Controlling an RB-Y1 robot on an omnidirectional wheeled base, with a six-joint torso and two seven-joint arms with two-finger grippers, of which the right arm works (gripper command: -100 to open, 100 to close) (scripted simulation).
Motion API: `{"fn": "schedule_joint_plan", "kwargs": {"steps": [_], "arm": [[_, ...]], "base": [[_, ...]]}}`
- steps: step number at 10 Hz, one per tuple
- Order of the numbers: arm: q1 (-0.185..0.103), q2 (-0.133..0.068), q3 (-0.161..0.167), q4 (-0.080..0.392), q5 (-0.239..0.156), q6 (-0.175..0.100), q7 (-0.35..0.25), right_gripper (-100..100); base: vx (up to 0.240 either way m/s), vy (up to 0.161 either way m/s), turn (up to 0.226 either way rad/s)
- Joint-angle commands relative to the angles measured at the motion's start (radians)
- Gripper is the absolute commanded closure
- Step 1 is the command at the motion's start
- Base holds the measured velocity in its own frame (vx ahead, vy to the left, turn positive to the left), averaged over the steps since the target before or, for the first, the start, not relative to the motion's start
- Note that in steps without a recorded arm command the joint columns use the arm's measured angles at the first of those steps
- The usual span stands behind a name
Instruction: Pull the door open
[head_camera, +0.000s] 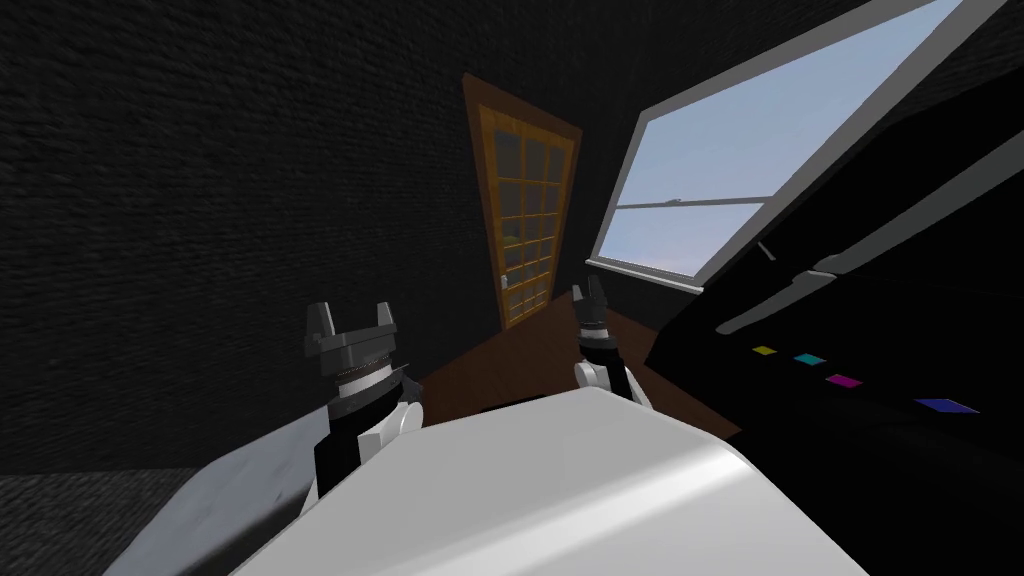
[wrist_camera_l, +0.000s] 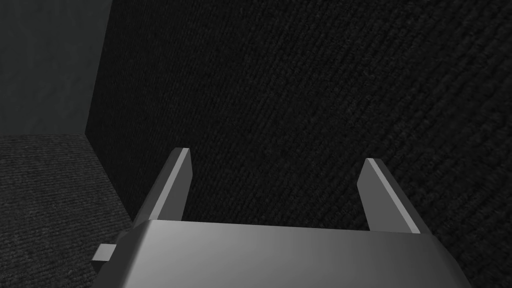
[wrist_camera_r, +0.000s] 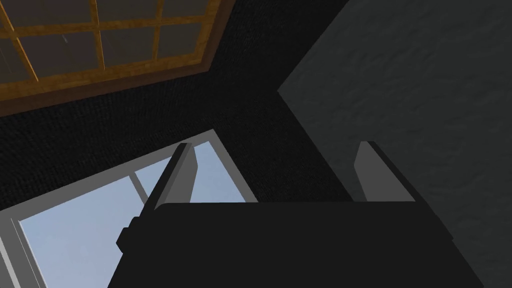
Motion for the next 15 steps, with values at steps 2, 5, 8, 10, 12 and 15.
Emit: {"fn": "schedule_joint_plan", "kwargs": {"steps": [2, 5, 8, 10, 12, 15], "arm": [[-0.020, -0.011, 0.000, 0.060, 0.015, -0.015, 0.045, -100], [-0.046, -0.025, -0.002, 0.134, 0.032, -0.031, 0.100, -100], [-0.074, -0.037, -0.004, 0.215, 0.051, -0.049, 0.159, -100], [-0.094, -0.045, -0.006, 0.273, 0.064, -0.062, 0.201, -100], [-0.115, -0.053, -0.007, 0.332, 0.078, -0.075, 0.245, -100], [-0.147, -0.064, -0.010, 0.424, 0.100, -0.095, 0.312, -100]], "base": [[0.078, 0.008, 0.030], [0.091, 0.002, 0.031], [0.110, -0.004, 0.036], [0.093, -0.003, 0.038], [0.102, -0.002, 0.034], [0.096, 0.001, 0.041]]}}
